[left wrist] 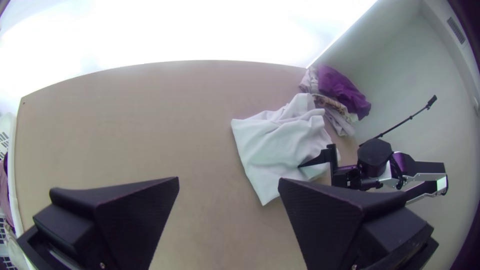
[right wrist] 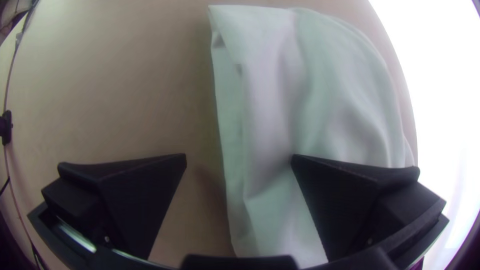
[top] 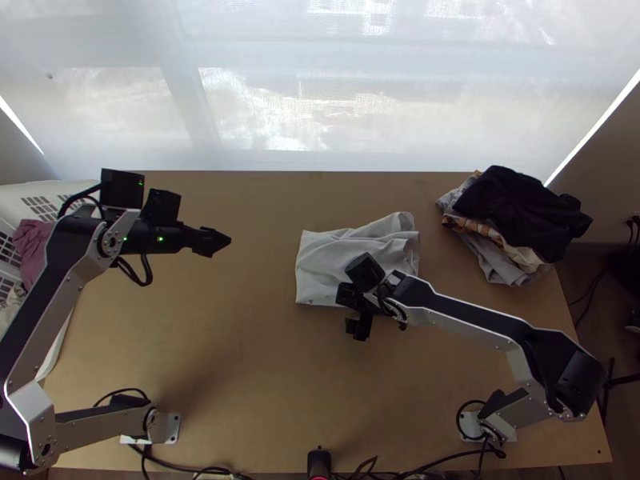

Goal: Fold the t-shirt

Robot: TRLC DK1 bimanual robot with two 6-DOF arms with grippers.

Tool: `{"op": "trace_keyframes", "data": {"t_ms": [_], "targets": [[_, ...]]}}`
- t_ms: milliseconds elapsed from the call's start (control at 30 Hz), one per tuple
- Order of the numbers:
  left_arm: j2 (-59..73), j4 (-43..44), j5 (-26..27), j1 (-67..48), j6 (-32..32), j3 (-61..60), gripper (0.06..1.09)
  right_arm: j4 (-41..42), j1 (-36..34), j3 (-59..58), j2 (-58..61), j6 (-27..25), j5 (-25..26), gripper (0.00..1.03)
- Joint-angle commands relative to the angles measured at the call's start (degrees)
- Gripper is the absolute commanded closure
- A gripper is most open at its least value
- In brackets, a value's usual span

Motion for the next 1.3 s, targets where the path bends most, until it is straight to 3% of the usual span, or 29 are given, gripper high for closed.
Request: {"op": "trace_keyframes", "data": {"t_ms": [0, 400, 467, 567, 600, 967, 1267], "targets": [[-2.26, -0.5, 0.02, 2.08, -0.15, -1.29, 0.11, 4.26, -0.81, -0.87, 2.1, -2.17, 2.19, 0.05], [-3.58, -1.38, 0.11, 2.96, -0.15, -1.99, 0.11, 10.24, -5.03, 1.59, 8.34, -2.87, 5.53, 0.08], [-3.76, -1.56, 0.02, 3.05, -0.06, -2.26, 0.11, 10.42, -6.09, 2.82, 9.57, -1.29, 5.62, 0.28], [-4.02, -1.56, 0.11, 3.49, -0.06, -2.43, 0.11, 10.33, -6.88, 3.79, 9.57, -0.58, 5.62, 0.95], [-4.02, -1.56, 0.11, 3.66, -0.06, -2.43, 0.11, 10.42, -7.05, 3.87, 9.3, -0.06, 5.62, 1.0], [-5.6, -1.82, 0.2, 5.51, -0.41, -3.49, 0.11, 7.43, -11.01, 10.2, -3.79, 6.8, 5.79, 1.0], [-8.59, -1.82, 0.2, 7.09, -1.73, -6.12, 0.11, 1.36, -15.4, 17.85, -11.26, 7.33, 5.79, 1.0]]}}
